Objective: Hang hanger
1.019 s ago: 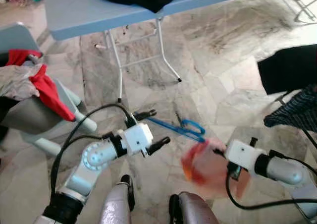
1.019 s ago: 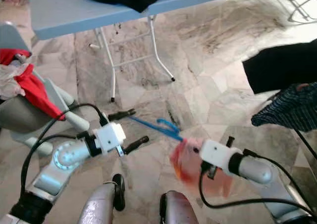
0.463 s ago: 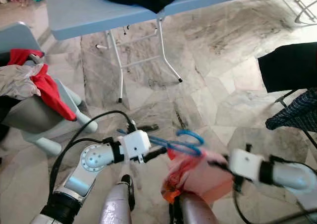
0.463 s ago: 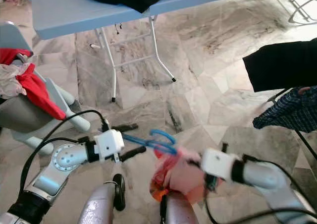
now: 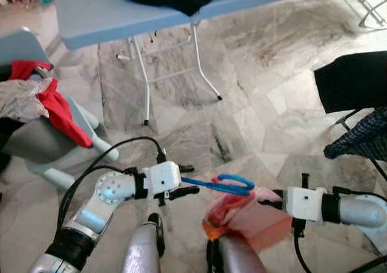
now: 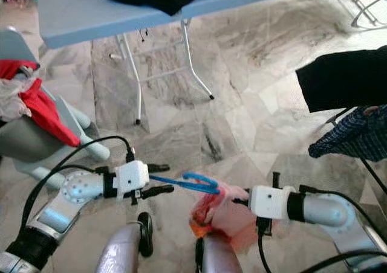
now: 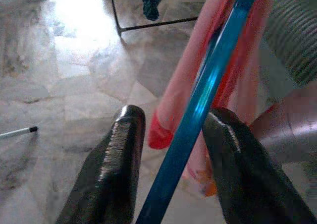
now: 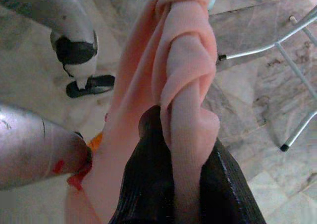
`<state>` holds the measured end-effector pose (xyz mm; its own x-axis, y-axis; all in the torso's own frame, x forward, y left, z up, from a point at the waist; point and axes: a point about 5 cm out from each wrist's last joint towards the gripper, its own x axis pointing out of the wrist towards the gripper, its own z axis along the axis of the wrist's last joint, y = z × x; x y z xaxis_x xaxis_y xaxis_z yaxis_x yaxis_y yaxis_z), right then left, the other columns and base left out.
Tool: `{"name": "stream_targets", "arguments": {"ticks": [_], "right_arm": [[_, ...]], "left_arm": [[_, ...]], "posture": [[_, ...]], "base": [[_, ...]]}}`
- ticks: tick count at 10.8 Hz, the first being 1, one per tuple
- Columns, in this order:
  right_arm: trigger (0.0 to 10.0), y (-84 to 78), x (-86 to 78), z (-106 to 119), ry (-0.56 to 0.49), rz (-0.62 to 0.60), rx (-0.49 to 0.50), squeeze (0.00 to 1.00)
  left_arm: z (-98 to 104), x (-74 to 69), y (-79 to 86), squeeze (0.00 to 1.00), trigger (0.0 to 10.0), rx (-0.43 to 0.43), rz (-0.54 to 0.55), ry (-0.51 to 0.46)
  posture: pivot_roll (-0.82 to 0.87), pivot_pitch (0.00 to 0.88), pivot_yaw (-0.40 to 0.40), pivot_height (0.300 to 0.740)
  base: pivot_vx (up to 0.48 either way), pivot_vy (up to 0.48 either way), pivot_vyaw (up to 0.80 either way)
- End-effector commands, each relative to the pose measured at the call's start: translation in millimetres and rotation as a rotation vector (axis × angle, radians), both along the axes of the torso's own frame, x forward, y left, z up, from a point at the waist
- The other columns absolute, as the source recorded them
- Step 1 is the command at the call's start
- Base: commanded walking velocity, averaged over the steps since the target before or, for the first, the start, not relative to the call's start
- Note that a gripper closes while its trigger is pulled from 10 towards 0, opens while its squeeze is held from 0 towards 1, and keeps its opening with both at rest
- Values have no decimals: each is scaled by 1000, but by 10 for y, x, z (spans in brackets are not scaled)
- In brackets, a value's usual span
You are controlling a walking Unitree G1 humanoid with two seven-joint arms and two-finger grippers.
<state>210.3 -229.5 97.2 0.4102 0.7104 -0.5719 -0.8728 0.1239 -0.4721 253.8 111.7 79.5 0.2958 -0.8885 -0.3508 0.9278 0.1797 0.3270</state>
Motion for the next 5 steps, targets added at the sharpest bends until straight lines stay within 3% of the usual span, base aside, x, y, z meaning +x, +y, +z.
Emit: {"name": "stream_targets", "arguments": {"ticks": [1, 3, 4, 5], "right_arm": [[10000, 59, -28, 7, -20, 58, -2, 0], [10000, 71, 4, -13, -76, 67, -30, 0], [10000, 101, 13, -16, -86, 75, -30, 0], [10000, 130, 28, -3, -99, 82, -28, 0]], "left_arm": [[-41, -52, -37, 0, 0, 18, -40, 37], [2, -21, -104, 0, 78, 25, -55, 8], [50, 14, -166, 0, 2118, 11, -59, -22], [58, 42, -197, 0, 10000, 16, -45, -50]], "posture": [[-121, 250, -12, 740], [-124, 250, -12, 740], [-123, 250, -12, 740], [-126, 251, -14, 740]], "base": [[0, 0, 0], [0, 0, 0], [0, 0, 0], [0, 0, 0]]}}
